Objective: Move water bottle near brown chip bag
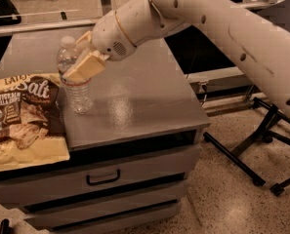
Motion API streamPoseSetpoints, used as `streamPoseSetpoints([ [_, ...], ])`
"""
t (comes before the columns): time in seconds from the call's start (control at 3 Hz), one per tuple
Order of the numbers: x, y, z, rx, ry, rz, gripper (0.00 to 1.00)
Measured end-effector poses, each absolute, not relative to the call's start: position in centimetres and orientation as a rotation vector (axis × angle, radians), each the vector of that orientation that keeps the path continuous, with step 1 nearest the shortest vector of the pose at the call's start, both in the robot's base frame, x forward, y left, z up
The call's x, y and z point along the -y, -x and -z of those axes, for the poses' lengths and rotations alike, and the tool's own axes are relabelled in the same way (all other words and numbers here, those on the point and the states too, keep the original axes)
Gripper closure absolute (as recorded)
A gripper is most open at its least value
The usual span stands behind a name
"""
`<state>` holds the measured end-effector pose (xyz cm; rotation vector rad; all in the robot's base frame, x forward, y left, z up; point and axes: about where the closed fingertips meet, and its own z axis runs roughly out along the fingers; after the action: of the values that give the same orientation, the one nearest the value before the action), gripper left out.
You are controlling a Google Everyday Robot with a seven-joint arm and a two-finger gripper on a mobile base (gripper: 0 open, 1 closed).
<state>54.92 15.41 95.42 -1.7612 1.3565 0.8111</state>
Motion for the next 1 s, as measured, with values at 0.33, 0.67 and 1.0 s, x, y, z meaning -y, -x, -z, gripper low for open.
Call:
streamPoseSetpoints([
  [0.33, -14.66, -54.82, -93.81, -1.337, 1.767, -0.79, 0.87],
  [0.67, -14.62, -54.81, -94.09, -1.336, 1.767, -0.789, 0.63],
  [1.0, -14.62, -54.81, -94.22, -1.336, 1.767, -0.789, 0.4],
])
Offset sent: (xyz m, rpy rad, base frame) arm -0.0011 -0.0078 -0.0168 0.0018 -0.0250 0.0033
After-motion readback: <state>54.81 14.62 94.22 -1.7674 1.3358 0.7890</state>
